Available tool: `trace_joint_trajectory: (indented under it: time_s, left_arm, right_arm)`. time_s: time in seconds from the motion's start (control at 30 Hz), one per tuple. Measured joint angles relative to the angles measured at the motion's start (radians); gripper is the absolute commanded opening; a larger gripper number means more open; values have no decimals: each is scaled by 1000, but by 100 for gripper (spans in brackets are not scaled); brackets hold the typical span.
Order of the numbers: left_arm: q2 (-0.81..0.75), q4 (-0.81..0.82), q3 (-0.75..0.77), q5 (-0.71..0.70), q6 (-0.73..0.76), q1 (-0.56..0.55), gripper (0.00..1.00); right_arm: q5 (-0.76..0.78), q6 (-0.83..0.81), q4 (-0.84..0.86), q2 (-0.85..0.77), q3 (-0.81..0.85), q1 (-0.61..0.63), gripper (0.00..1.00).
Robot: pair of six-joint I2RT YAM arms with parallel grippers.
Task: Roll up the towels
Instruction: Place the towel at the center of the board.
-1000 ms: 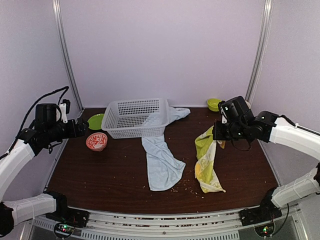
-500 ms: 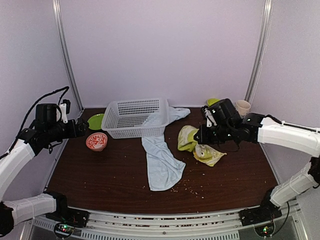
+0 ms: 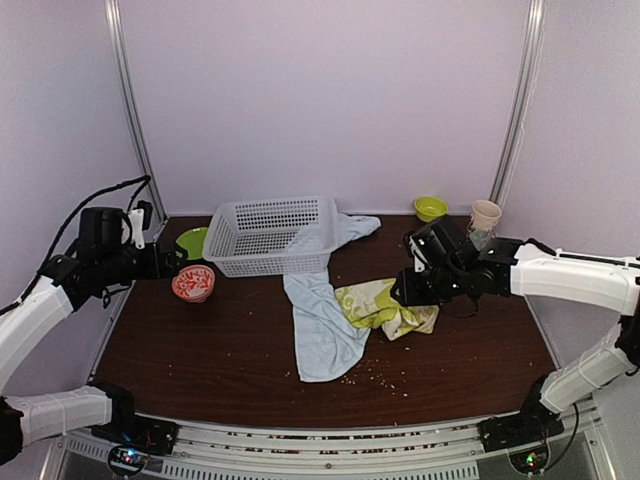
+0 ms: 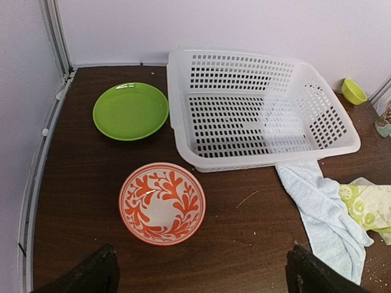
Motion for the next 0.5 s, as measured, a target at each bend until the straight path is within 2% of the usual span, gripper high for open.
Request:
trace_joint_trajectory:
  time_s: [0.1, 0.23, 0.37, 0.5]
  left_arm:
    - [9, 0, 0, 0, -2, -13, 97]
    - [50, 1, 5, -8, -23, -49, 97]
    - [193, 3, 85, -32, -39, -128, 96]
    - [378, -8, 247, -71, -38, -181, 95]
  right_arm:
    - [4, -8, -23, -39, -32, 0, 55]
    - [-4, -42, -37, -58, 0, 42, 56]
    - [-34, -68, -14, 67, 145, 111, 56]
    - [-75, -85, 30, 275, 264, 146, 56]
